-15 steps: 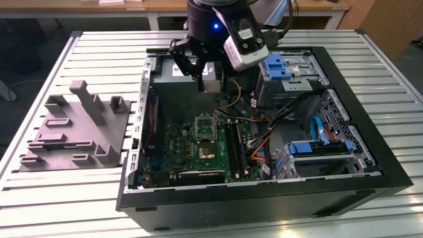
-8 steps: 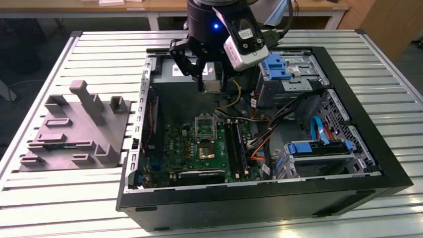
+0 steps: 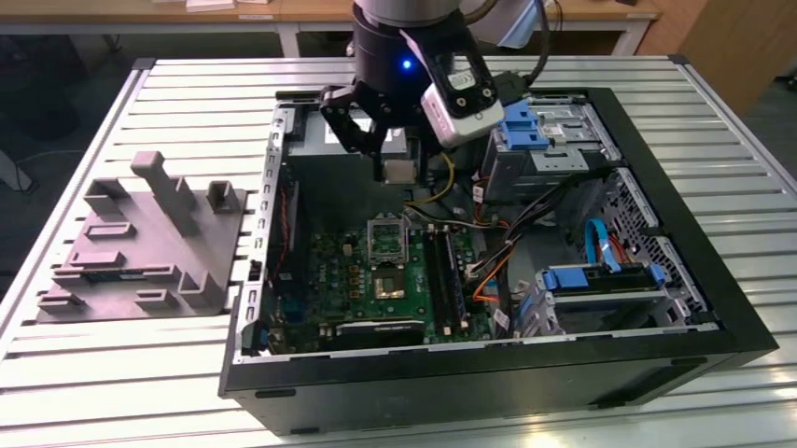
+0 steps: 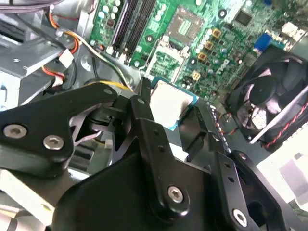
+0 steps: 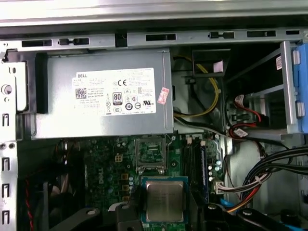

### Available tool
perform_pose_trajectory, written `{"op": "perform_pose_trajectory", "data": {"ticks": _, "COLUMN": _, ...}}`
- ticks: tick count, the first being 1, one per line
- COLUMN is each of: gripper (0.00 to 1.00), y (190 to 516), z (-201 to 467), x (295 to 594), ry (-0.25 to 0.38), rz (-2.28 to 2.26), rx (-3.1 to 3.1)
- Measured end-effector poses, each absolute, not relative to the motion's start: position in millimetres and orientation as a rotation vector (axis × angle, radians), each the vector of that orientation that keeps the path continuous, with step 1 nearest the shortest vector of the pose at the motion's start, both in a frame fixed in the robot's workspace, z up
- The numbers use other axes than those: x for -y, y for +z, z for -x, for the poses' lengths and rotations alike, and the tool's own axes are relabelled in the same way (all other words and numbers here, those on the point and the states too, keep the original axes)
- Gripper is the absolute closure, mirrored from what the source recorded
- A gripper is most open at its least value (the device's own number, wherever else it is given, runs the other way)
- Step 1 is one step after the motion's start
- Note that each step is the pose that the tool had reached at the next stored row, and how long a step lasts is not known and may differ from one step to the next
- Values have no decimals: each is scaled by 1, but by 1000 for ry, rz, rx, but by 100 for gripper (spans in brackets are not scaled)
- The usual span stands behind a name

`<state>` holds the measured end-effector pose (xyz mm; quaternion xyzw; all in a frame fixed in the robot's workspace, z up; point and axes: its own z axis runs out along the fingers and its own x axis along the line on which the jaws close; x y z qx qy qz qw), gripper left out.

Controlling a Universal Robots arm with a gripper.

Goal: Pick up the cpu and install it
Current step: 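Place the cpu into insertion slot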

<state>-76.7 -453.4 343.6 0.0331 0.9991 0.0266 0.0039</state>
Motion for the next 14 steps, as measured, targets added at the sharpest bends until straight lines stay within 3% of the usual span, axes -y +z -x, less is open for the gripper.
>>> {"op": "perform_pose_trajectory", "data": {"ticks": 14, "gripper": 53, "y": 320, "z": 77, "x": 470, "ry": 83, "rz": -56, "rx": -3141}}
